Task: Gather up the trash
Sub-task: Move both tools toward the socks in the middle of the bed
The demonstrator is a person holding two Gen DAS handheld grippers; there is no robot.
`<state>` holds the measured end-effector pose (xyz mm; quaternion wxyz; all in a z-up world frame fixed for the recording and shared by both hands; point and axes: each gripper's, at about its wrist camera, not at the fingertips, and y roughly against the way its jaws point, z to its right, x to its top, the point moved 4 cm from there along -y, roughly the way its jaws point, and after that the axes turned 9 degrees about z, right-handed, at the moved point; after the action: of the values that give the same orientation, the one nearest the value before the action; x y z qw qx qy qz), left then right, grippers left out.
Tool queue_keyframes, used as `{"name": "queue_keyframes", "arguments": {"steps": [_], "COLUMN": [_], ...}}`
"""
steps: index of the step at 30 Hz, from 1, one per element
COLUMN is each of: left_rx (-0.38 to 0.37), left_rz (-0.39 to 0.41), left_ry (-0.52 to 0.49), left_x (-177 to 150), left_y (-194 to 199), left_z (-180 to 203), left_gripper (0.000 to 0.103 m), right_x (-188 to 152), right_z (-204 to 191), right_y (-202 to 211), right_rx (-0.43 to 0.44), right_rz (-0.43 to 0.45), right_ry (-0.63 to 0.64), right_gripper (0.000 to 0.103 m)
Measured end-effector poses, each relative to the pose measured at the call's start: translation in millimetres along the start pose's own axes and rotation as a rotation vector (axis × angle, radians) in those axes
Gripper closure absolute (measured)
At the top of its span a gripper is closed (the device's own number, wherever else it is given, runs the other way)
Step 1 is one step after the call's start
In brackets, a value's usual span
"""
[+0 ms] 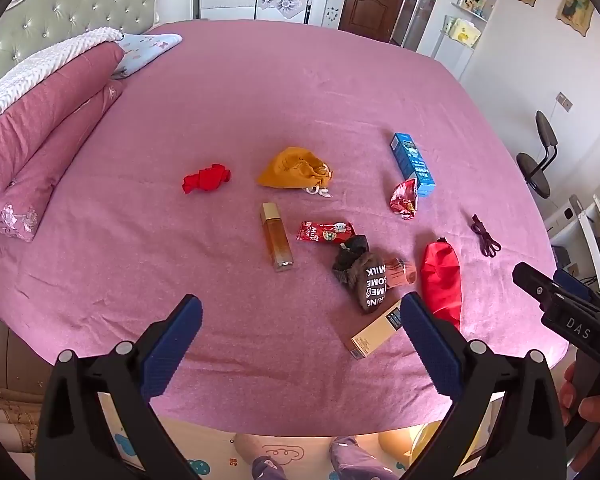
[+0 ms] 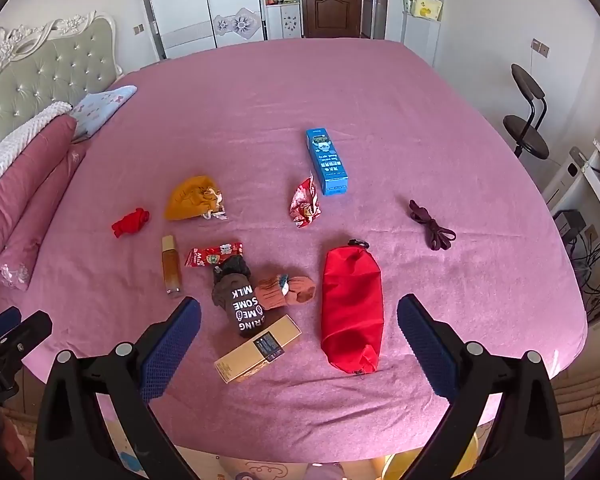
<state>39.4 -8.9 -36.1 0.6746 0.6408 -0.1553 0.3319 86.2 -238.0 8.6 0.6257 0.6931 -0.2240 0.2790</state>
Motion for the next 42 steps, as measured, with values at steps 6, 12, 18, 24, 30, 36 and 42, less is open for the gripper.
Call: {"name": "queue_keyframes", "arguments": {"steps": [6, 12, 18, 24, 30, 36, 42], "left_rx": [-0.006, -0.016, -0.02, -0.011, 0.0, 0.02, 0.032], "left_rz": [-0.038, -0.086, -0.114, -0.124, -0.118, -0.135, -0.14], "left_ry": [0.006, -0.01, -0.037, -0.041, -0.024, 0.015, 0.035], "left_x": [-3, -12, -13, -6, -4, -2, -4], "left_y": [-14, -27, -34, -42, -46, -55, -58], "left_z": [9, 25, 47, 64, 81, 92, 100], "left_gripper": [0.004, 0.004, 0.004, 0.004, 0.004, 0.004, 0.004], "right_x": [0, 1, 5, 8, 10, 11, 10], "right_z": [4, 10, 21, 34, 46, 57, 63], "right_y": [-4, -8, -16, -25, -33, -41, -45], "right_rx": [0.032, 0.044, 0.081, 0.122, 0.139, 0.151, 0.177], "right_rz": [-0.004, -0.003, -0.008, -0.03, -0.041, -0.052, -0.058], "right_ry": [0.039, 0.079, 0.056, 0.039, 0.064, 0.084, 0.103], "right_gripper": [0.009, 0.009, 0.009, 0.009, 0.009, 0.009, 0.009]}}
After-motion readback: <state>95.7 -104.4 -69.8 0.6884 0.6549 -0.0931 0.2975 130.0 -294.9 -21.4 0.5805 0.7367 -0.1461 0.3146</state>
